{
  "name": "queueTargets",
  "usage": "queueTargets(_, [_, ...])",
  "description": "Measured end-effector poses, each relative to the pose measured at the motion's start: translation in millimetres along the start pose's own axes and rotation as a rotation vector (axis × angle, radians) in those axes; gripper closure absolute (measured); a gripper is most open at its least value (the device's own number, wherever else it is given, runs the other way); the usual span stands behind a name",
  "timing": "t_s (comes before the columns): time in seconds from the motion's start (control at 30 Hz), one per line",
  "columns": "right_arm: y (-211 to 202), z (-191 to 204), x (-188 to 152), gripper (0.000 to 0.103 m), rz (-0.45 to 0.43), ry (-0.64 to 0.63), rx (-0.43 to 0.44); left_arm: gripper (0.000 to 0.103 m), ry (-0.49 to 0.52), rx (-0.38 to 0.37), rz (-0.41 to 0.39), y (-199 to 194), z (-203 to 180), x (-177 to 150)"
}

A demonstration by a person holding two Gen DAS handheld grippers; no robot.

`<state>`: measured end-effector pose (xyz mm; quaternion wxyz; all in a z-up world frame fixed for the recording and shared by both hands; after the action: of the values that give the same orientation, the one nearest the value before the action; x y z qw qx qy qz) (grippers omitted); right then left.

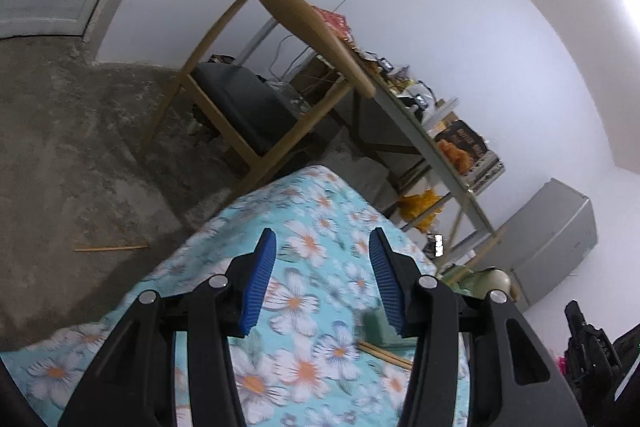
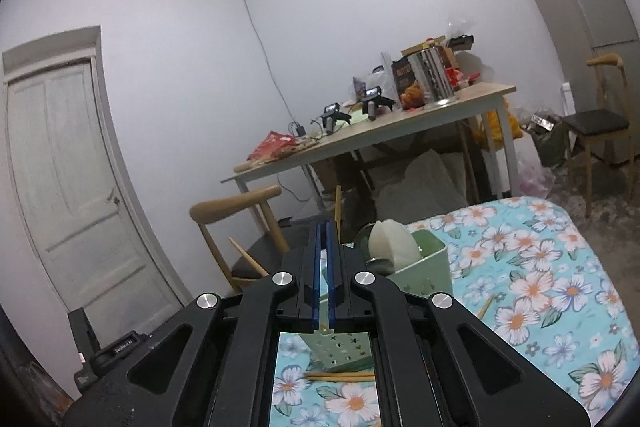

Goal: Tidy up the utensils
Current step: 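Move the right tool to the chopsticks on the cloth and grasp one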

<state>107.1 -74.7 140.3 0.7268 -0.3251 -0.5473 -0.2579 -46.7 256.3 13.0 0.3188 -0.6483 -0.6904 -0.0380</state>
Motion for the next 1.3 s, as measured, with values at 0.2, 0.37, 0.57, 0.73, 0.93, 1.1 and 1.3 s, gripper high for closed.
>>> queueTargets(0.2, [-6.0,-37.3,-20.5,0.082,0.103,0.051,-0.095,0.057,-0.035,-0.003,0.005,-7.8,17.2,12.6])
queueTargets(0.37, [26.5,-101.4,-80.5,0.07,0.316,0.262,-0.127,0.057,-0.059,-0.005,0.023,-7.6,24.9,16.2])
queueTargets(0.57, [84.4,-144.9,-134.1,0.069,0.482,0.309,-0.23,0.057,-0.009,-0.003,0.041,-4.1,16.1,9.0])
queueTargets(0.73, [117.6,-170.4,-147.8,0.06,0.518,0.346,-0.261,0.057,0.084,0.034,0.045,2.5,7.4,3.1])
queueTargets(0.93, [136.8,-178.7,-158.9,0.089,0.591,0.222,-0.317,0.057,0.165,0.102,0.024,9.3,9.1,5.6])
queueTargets(1.1, [119.2,-167.1,-128.4,0.099,0.445,0.214,-0.299,0.057,0.101,0.132,0.024,13.8,26.0,14.0])
queueTargets(1.3, [83.3,-162.8,-88.1,0.099,0.292,0.265,-0.257,0.057,0.097,0.135,0.015,10.9,29.1,13.8])
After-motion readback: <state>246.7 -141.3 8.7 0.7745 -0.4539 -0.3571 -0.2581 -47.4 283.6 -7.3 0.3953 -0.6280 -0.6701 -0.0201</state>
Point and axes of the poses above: each gripper's, at about its wrist camera, not at the fingertips, and y roughly the way its jaws point, z to its left, x to its top, the point moved 7 cm from there along y, roughly the way its jaws point, and after that the axes turned 10 degrees about -y, right-handed, at the moved point
